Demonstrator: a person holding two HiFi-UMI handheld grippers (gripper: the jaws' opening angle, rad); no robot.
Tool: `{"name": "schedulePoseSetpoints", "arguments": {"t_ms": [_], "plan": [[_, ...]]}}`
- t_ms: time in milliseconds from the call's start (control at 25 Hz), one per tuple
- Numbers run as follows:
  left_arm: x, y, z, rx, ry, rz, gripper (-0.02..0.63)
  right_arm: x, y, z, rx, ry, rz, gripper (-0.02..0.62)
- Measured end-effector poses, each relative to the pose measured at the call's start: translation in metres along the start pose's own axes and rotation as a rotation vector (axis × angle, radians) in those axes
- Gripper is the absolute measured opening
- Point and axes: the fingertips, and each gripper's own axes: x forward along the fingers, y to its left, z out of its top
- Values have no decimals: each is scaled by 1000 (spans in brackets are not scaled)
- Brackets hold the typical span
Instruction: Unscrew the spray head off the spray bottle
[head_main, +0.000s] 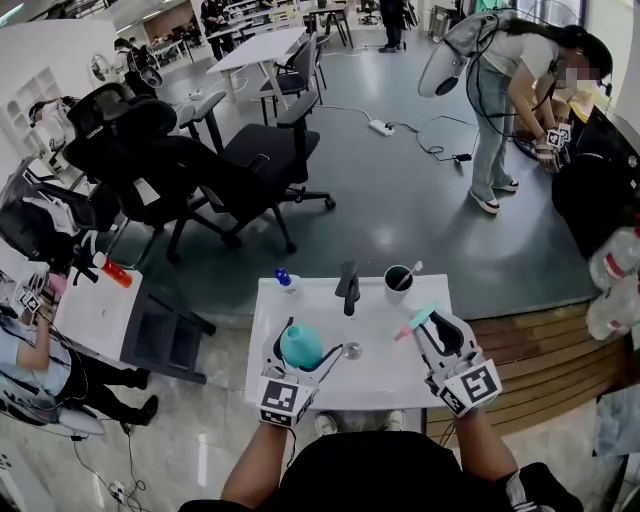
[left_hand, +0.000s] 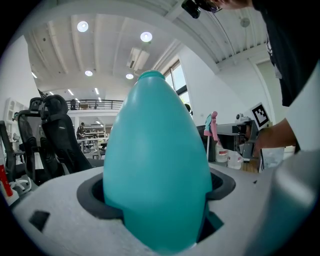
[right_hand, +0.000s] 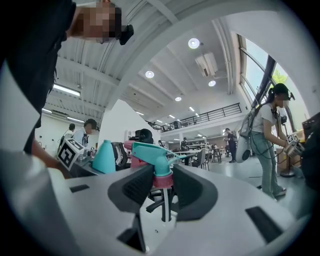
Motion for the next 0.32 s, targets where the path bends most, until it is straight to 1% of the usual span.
{"name": "schedulePoseSetpoints", "arguments": {"t_ms": [320], "plan": [[1, -2, 3, -1, 11, -5, 474, 2, -2, 4, 1, -5, -14, 130]]}}
